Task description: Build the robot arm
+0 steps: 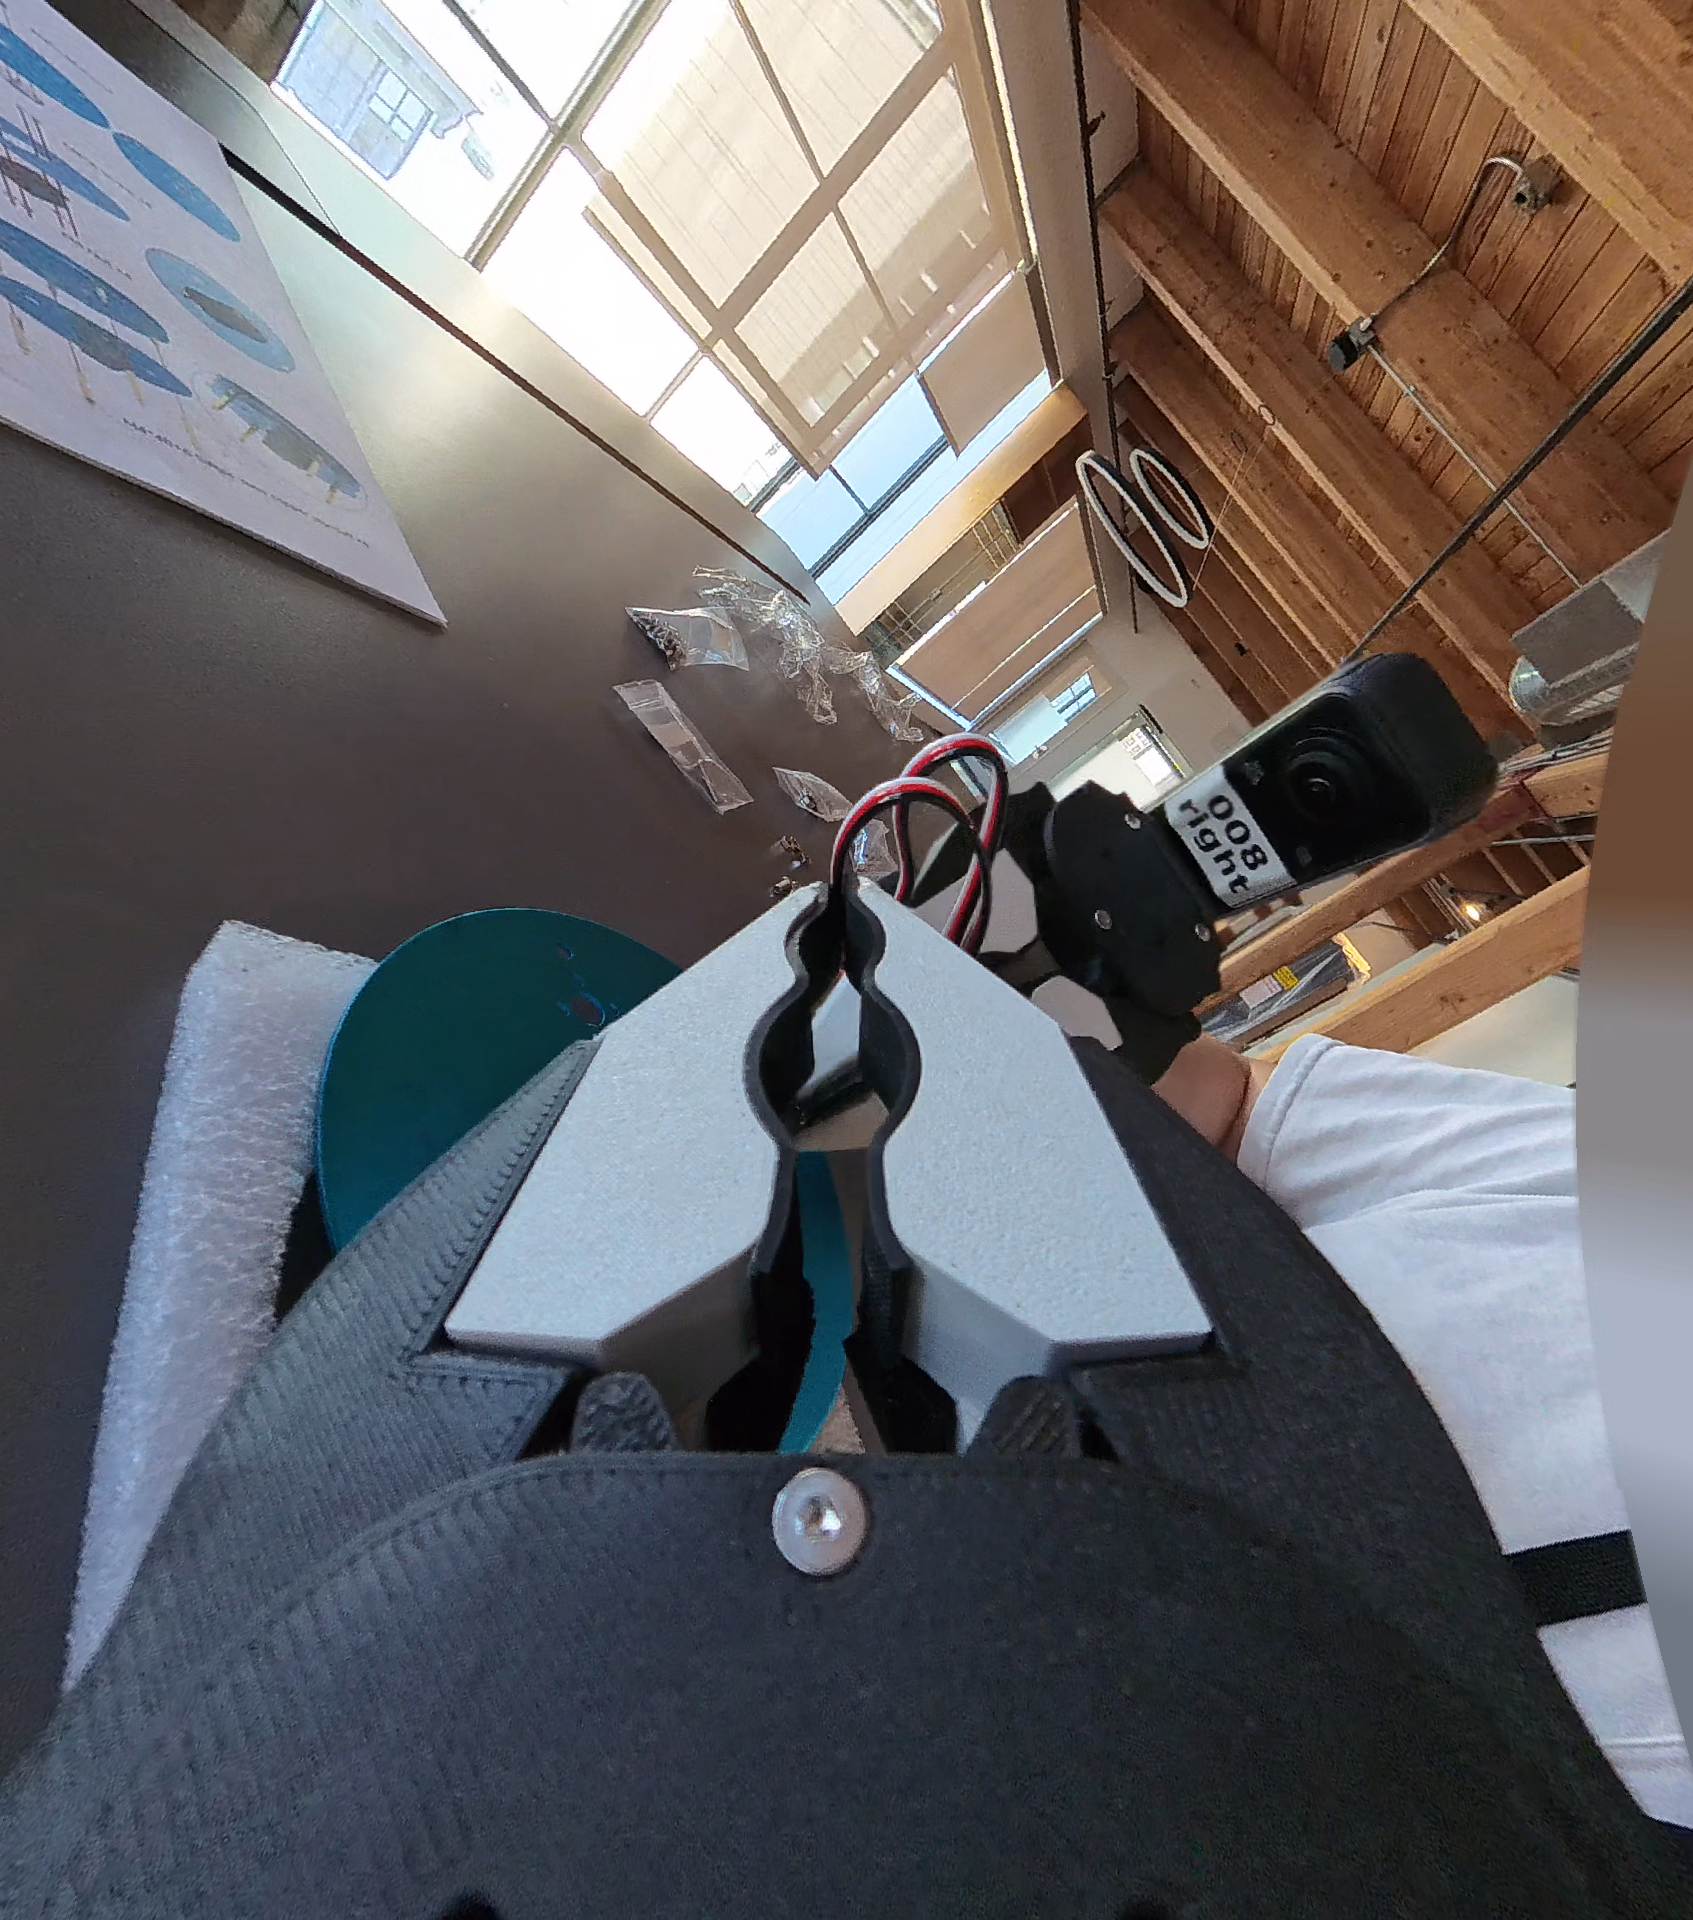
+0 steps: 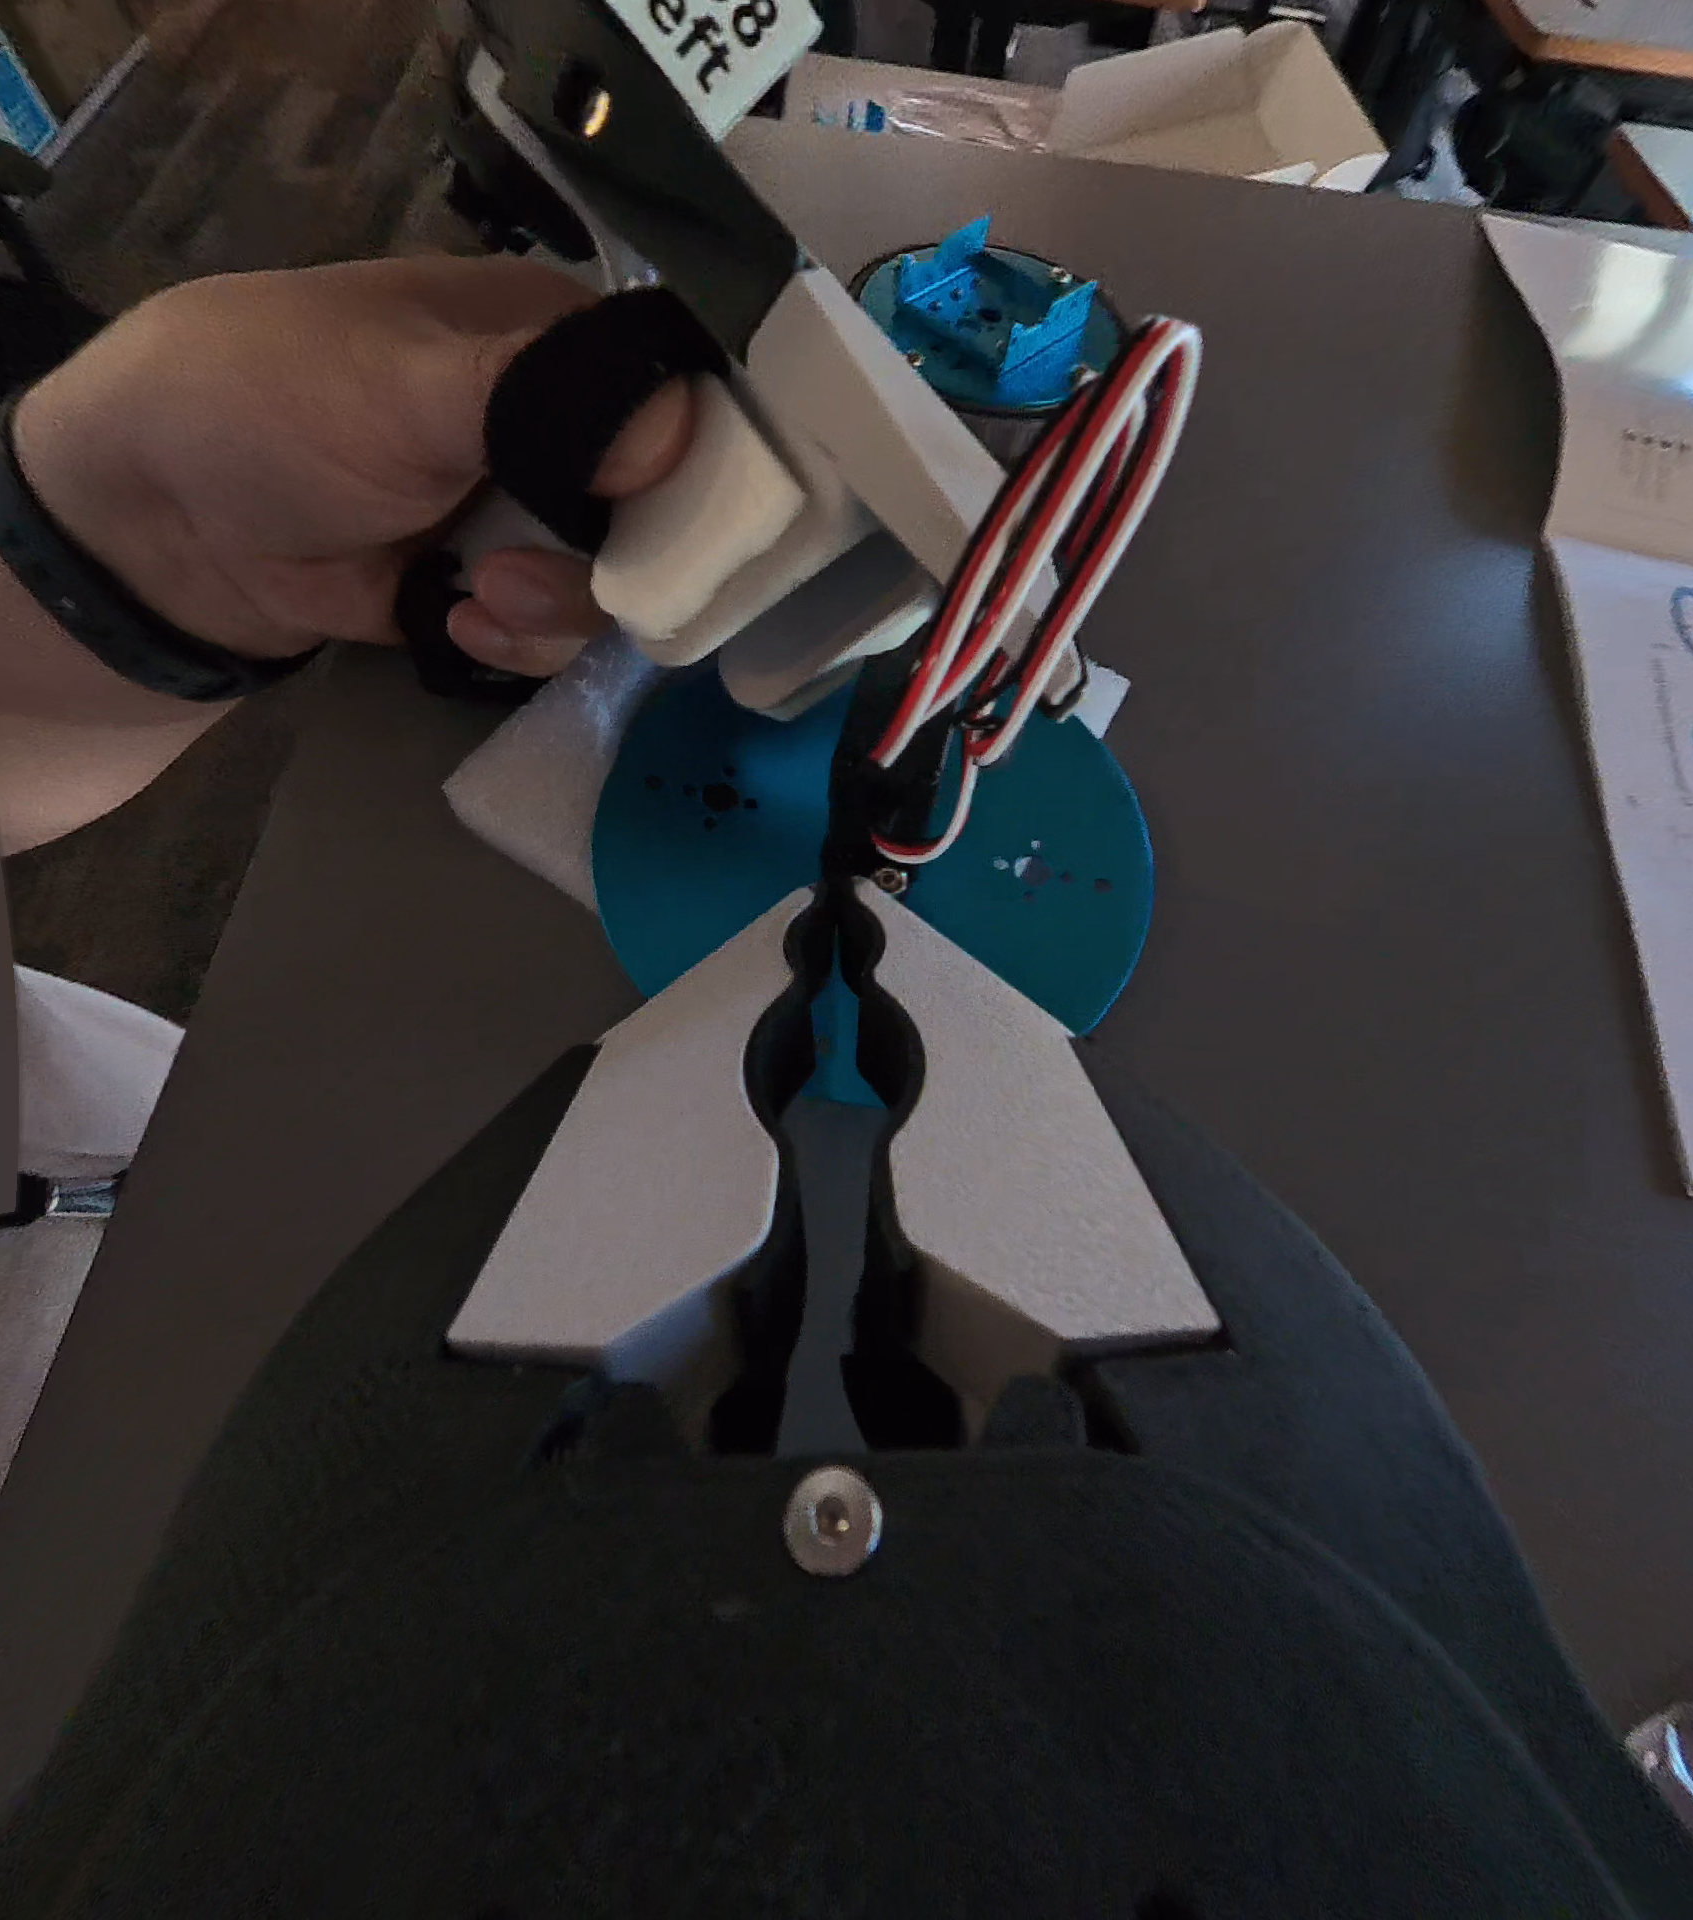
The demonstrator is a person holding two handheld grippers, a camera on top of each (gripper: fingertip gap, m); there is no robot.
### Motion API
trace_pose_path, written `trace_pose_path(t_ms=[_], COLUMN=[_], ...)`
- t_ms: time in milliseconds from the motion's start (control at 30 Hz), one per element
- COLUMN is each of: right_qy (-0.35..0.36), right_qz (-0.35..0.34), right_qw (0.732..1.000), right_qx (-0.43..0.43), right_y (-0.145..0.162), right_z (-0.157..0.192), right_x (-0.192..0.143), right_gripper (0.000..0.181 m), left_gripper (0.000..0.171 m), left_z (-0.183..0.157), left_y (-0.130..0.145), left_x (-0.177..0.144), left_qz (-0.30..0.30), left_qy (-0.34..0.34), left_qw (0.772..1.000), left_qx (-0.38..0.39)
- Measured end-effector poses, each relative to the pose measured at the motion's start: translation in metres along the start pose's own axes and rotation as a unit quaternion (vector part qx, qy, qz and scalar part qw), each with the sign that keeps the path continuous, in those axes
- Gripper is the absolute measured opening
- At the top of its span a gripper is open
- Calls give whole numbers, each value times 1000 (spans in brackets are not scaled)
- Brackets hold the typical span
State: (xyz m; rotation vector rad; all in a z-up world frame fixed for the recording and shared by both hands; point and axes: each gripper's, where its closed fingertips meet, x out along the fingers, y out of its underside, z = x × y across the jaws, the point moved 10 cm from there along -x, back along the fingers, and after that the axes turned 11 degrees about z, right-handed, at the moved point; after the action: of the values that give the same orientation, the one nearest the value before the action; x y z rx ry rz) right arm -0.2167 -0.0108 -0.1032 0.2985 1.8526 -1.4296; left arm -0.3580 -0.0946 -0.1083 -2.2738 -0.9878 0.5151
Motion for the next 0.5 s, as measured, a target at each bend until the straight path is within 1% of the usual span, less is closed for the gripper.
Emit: trace_pose_path(t_ms=[33, 67, 167, 233, 333, 400, 433, 467, 500], right_qy=[10, 21, 16, 5, 13, 17, 0, -1, 11], right_qz=[1, -3, 2, 16, 13, 18, 19, 18, 18], right_qw=[1000, 1000, 1000, 1000, 1000, 1000, 1000, 1000, 1000], right_qx=[2, 2, 0, 3, -4, -6, -8, -1, -1], right_y=[0, -1, -2, 0, 1, 2, 3, 3, 3], right_z=[-2, -4, -8, -7, -5, -4, -2, -1, -3], right_x=[0, 0, 6, 10, 8, 6, 6, 6, 5], right_gripper=[2, 10, 15, 13, 10, 2, 0, 0, 0], left_gripper=[0, 0, 0, 0, 0, 0, 0, 0, 0], left_z=[0, 0, 0, 0, 0, 0, 0, 0, 0], left_y=[0, 0, 0, 0, 0, 0, 0, 0, 0], left_x=[0, 0, 0, 0, 0, 0, 0, 0, 0], left_qz=[0, 0, -1, -1, -1, 0, -1, 0, 0], left_qy=[1, 2, 2, 3, 2, 1, 1, 1, 1], left_qw=[1000, 1000, 1000, 1000, 1000, 1000, 1000, 1000, 1000], left_qx=[-1, -2, -1, -2, -1, -1, -1, -1, 0])
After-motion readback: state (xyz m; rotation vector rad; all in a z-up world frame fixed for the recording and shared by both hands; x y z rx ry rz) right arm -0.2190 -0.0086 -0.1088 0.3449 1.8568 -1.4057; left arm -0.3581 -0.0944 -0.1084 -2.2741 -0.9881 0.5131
